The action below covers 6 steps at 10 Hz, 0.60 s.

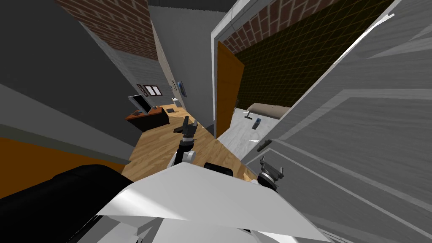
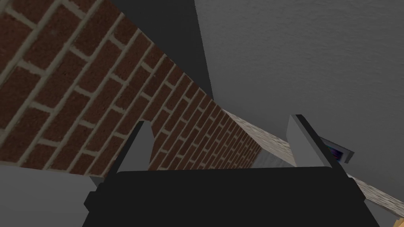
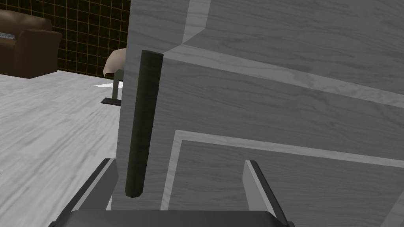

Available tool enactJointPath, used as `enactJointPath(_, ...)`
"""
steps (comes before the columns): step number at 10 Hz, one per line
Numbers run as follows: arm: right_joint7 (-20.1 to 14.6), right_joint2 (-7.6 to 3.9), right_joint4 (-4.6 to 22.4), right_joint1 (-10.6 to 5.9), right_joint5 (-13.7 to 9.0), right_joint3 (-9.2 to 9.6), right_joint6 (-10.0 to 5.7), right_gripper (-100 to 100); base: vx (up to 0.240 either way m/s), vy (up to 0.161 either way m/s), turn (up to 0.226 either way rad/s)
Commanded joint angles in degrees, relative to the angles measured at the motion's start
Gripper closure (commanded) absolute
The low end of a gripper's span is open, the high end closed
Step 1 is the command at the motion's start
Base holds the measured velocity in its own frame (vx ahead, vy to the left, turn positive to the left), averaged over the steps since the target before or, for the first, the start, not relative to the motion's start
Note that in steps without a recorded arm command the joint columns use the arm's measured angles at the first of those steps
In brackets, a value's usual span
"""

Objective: Push the door open

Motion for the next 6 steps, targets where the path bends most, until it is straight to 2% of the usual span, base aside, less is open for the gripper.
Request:
enactJointPath(1,-2.1,0.8,2.2,-0.27,-1.1,-0.41,-0.79,-100,0.006,-0.08,0.333)
enactJointPath(3,-4.2,1.51,4.4,-0.65,-2.2,-0.93,-1.42,-100,-0.01,-0.081,0.263)
enactJointPath(6,-6.8,2.6,7.2,-1.12,-3.7,-1.59,-2.2,-100,-0.007,-0.077,0.322)
